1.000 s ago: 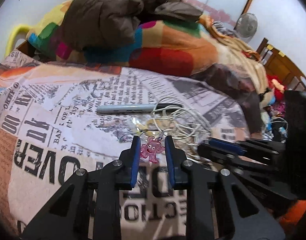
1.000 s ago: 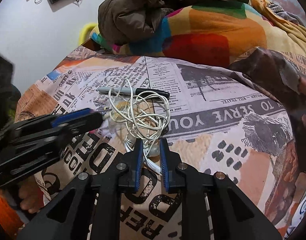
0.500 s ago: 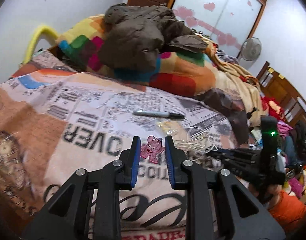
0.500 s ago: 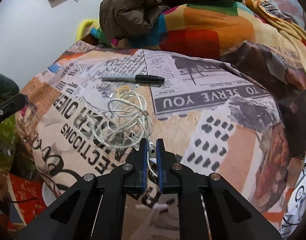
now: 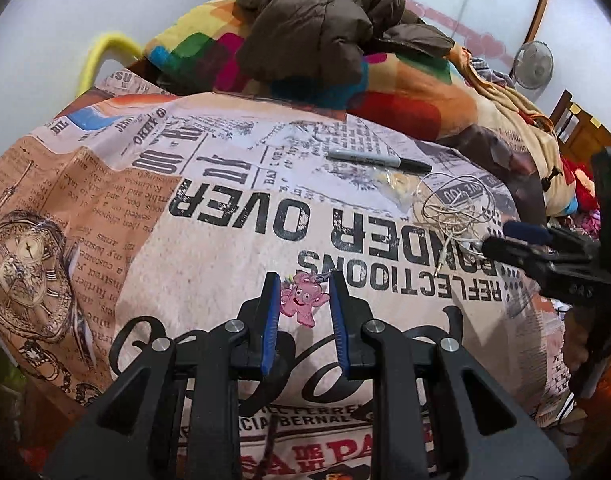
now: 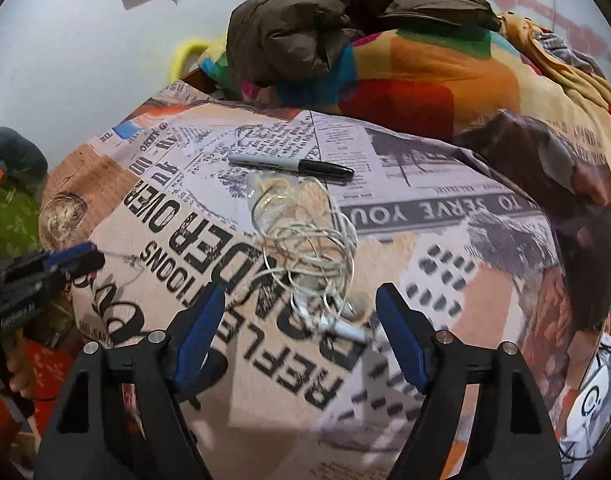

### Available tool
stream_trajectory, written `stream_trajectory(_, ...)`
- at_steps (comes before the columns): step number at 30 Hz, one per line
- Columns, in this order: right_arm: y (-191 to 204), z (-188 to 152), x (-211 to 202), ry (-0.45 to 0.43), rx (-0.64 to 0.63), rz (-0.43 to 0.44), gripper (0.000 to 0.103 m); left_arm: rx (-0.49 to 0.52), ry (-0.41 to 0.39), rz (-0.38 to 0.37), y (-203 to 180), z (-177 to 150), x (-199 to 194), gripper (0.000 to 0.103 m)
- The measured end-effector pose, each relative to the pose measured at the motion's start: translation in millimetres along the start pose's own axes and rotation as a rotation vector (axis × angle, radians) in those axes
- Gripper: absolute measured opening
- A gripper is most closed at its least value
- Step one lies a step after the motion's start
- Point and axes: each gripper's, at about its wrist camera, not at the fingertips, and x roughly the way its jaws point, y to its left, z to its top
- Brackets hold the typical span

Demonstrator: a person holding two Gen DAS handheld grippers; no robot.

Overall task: Collect trash
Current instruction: 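Grasp the pink charm with left tool while right tool grasps the white earphone cable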

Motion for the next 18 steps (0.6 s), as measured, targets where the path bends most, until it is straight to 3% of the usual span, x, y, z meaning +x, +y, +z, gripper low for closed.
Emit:
stream_trajectory(5,5.8,8.2,24.8,0.021,-0.007,-0.079,0.075,-0.002,-0.005,-0.008,-2.7,-0.6,3.1,0.023)
stream_trajectory(10,26.7,2.2,39.3,0.035,-0.121,-0.157,0.070,-0.011,-0.014,-0.022,-2.7,0.8,0.4,0.023)
stream_trajectory(12,27.7,0.3,39.5,0.040,-0.127,-0.138,0.054,-0.011,-0.018,-0.024,-3.0,0.7,-1.7,0.024)
stream_trajectory(13,26.2,0.8,38.7,0.045,-0.113,-0.128,0.050,-0.010,-0.021,-0.025,-3.1,0.6,-3.1,0.024)
stream_trajectory(15,22.2,1.9,35.9,0.053,-0.099,-0.139,0.029,-0.008,-0.027,-0.025,-3.0,-0.1,-6.9,0.023)
stream_trajectory(18,13.9,4.0,33.0,0.073,-0.055,-0.130,0.017,-0.016,-0.036,-0.029,-1.4,-1.1,-14.8,0.024)
